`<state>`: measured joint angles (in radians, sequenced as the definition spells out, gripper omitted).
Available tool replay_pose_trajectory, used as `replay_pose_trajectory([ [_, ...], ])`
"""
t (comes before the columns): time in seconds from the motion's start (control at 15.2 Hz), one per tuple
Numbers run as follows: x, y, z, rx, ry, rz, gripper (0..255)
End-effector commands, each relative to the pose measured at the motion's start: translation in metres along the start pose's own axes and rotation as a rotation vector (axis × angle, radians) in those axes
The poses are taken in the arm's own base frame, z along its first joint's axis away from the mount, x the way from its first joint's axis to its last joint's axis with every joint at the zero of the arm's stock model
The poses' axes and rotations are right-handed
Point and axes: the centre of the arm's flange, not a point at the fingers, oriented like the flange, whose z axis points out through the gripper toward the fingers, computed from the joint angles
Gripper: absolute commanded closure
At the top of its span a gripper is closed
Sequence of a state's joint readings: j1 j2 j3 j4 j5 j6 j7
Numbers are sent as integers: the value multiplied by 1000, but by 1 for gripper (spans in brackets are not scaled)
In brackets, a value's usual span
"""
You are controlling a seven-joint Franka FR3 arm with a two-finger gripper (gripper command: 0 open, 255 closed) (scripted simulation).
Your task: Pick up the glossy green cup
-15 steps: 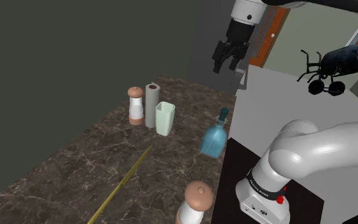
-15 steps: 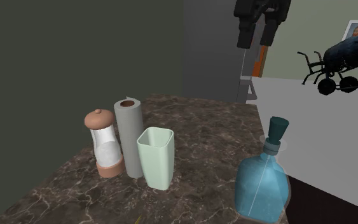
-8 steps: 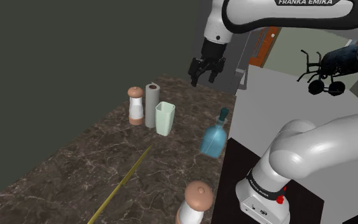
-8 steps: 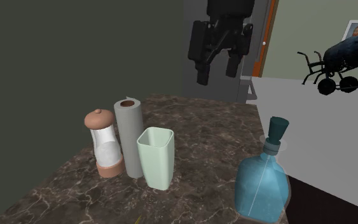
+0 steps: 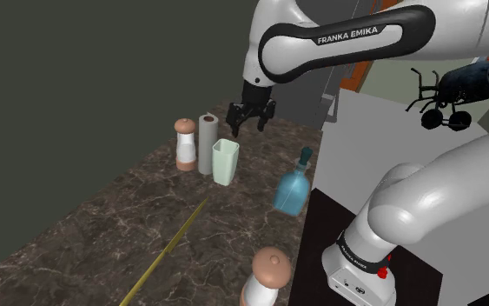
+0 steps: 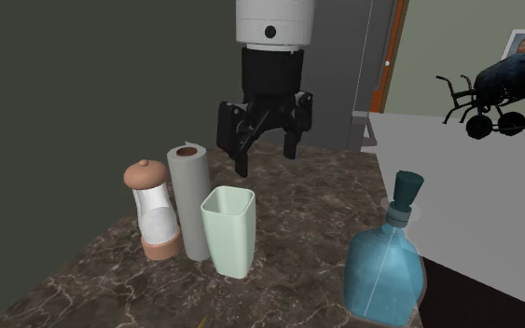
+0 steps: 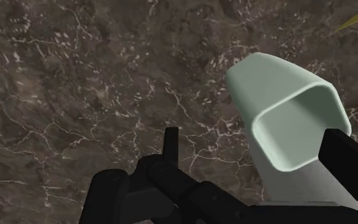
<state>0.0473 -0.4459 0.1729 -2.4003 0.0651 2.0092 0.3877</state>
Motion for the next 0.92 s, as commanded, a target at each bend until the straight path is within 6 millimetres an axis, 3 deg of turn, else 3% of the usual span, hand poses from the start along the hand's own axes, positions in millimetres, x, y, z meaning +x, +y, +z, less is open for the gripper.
replay_pose_trajectory([
  [0.0, 13, -17, 19, -1, 0, 11, 0],
  [0.53, 14, -21, 62, -2, -1, 14, 0],
  [0.66, 14, -21, 65, -2, -1, 14, 0],
  [0.73, 14, -21, 65, -2, -1, 14, 255],
  [0.86, 14, -21, 65, -2, -1, 14, 255],
])
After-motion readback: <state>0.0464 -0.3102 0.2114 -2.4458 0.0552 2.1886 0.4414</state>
